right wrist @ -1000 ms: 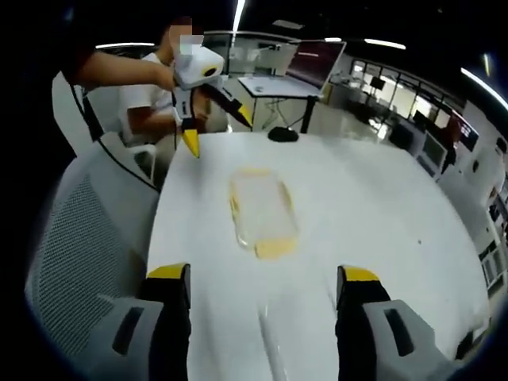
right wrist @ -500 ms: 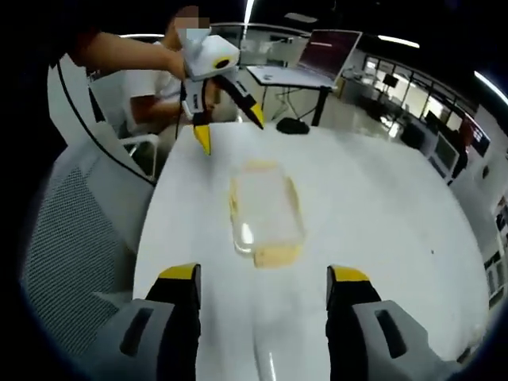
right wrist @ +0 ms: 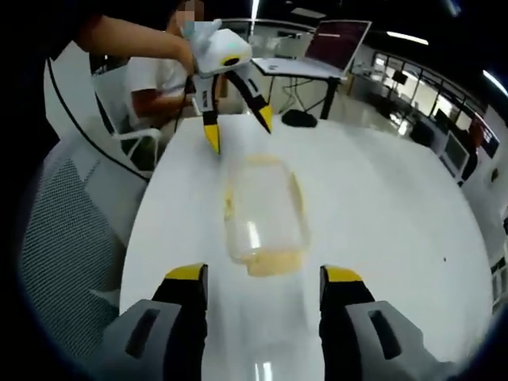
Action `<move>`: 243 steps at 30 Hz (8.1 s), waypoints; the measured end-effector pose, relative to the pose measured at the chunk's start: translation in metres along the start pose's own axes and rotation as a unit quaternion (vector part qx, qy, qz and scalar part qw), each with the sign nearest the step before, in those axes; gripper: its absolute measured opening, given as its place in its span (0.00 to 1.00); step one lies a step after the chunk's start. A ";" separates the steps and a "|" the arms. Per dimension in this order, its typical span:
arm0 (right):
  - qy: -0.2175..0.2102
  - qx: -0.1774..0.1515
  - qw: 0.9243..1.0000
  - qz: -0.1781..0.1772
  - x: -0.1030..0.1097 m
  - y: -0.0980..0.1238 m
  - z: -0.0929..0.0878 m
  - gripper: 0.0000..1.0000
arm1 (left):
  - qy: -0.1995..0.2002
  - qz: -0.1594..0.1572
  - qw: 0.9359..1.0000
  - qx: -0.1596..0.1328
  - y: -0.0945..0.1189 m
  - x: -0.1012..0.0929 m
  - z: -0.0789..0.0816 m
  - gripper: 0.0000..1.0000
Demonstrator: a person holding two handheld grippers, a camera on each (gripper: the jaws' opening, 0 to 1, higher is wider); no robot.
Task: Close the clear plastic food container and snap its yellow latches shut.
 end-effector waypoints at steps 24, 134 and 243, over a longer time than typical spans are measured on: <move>0.000 0.051 0.998 0.023 -0.017 -0.037 -0.003 0.48 | -0.068 -0.079 0.994 0.024 -0.021 0.024 -0.008 0.44; 0.047 0.068 0.995 0.059 -0.008 0.015 0.003 0.35 | -0.130 -0.163 0.976 0.056 -0.001 0.013 0.064 0.32; 0.010 0.188 0.982 0.004 -0.081 0.143 -0.137 0.36 | -0.147 -0.174 0.974 -0.005 -0.120 0.001 0.236 0.33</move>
Point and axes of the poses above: the point that each gripper's makers call its tool centre point, and the gripper's own axes: y roughly backward along the fingers, x roughly to its left, z roughly out of its top, the point moved 9 cm from there along y, roughly backward along the fingers, and after that the axes turned 11 degrees about -y, right-handed, at the moved point
